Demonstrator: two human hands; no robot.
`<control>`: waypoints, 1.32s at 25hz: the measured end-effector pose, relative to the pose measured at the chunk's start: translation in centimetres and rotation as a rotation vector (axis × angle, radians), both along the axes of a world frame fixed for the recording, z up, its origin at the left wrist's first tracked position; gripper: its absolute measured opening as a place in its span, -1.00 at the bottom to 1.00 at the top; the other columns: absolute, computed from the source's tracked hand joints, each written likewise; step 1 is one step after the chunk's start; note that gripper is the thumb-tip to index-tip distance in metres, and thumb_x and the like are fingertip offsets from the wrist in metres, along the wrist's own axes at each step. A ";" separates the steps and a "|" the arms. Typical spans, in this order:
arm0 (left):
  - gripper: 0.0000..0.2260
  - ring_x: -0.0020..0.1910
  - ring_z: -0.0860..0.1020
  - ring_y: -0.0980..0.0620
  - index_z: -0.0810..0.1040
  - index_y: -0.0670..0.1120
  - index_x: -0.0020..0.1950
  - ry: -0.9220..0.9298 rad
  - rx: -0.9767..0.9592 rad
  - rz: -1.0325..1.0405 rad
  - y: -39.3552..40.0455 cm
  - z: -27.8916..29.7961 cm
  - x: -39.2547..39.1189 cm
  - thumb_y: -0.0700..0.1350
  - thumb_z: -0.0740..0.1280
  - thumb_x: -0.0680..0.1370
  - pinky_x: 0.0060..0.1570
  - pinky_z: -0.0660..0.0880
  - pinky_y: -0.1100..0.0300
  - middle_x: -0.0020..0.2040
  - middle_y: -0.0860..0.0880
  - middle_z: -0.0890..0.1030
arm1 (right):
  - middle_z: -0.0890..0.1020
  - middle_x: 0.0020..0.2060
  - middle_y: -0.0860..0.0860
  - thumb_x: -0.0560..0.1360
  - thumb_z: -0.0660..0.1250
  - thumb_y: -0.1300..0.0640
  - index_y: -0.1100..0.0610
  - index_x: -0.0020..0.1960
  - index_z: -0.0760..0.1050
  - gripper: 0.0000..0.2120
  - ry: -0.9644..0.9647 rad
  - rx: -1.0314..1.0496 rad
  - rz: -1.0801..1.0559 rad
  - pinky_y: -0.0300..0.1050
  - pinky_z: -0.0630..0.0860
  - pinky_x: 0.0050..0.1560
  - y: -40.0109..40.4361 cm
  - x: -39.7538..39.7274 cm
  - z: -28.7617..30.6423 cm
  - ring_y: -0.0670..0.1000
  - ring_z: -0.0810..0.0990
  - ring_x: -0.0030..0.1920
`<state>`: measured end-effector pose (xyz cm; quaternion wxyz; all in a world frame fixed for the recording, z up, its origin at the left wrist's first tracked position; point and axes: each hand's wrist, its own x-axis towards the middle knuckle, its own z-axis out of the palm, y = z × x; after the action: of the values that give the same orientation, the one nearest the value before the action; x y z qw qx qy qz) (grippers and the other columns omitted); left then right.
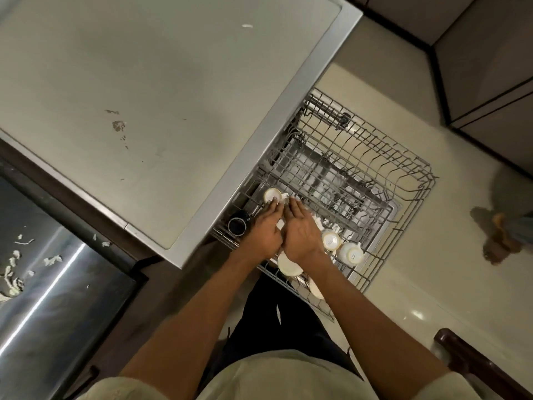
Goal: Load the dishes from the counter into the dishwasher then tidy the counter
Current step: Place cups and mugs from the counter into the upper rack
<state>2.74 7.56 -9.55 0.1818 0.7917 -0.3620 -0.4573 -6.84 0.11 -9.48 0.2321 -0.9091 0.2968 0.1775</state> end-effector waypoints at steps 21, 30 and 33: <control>-0.41 0.59 -0.06 0.16 0.04 -0.06 0.62 -0.600 -0.351 0.683 20.6 19.3 3.9 -0.22 0.17 0.61 0.58 -0.01 0.11 0.63 0.01 0.04 | 0.01 0.62 0.09 0.65 0.13 0.07 0.16 0.63 0.02 -0.40 -0.589 -0.118 0.634 -0.04 -0.08 0.61 15.2 11.8 18.2 0.03 -0.05 0.62; -0.39 0.58 -0.05 0.17 0.06 -0.05 0.62 -0.639 -0.318 0.959 38.6 20.1 7.9 -0.23 0.18 0.59 0.56 -0.07 0.20 0.62 0.03 0.05 | 0.08 0.61 0.13 0.61 0.21 0.22 0.22 0.61 0.08 -0.38 -0.621 0.001 0.870 0.02 0.05 0.60 33.1 19.3 19.4 0.06 0.00 0.62; -0.40 0.59 -0.05 0.13 0.06 -0.09 0.62 -0.650 -0.285 1.011 44.3 19.7 9.3 -0.23 0.18 0.59 0.57 -0.06 0.16 0.62 -0.02 0.04 | -0.02 0.62 0.09 0.63 0.18 0.20 0.19 0.63 -0.01 -0.37 -0.630 0.016 0.928 -0.02 -0.07 0.61 38.8 21.1 19.3 0.02 -0.08 0.62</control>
<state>12.04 51.82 10.16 0.3606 0.9320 -0.0365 0.0029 14.30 38.88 9.83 0.2141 -0.9517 -0.2193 -0.0170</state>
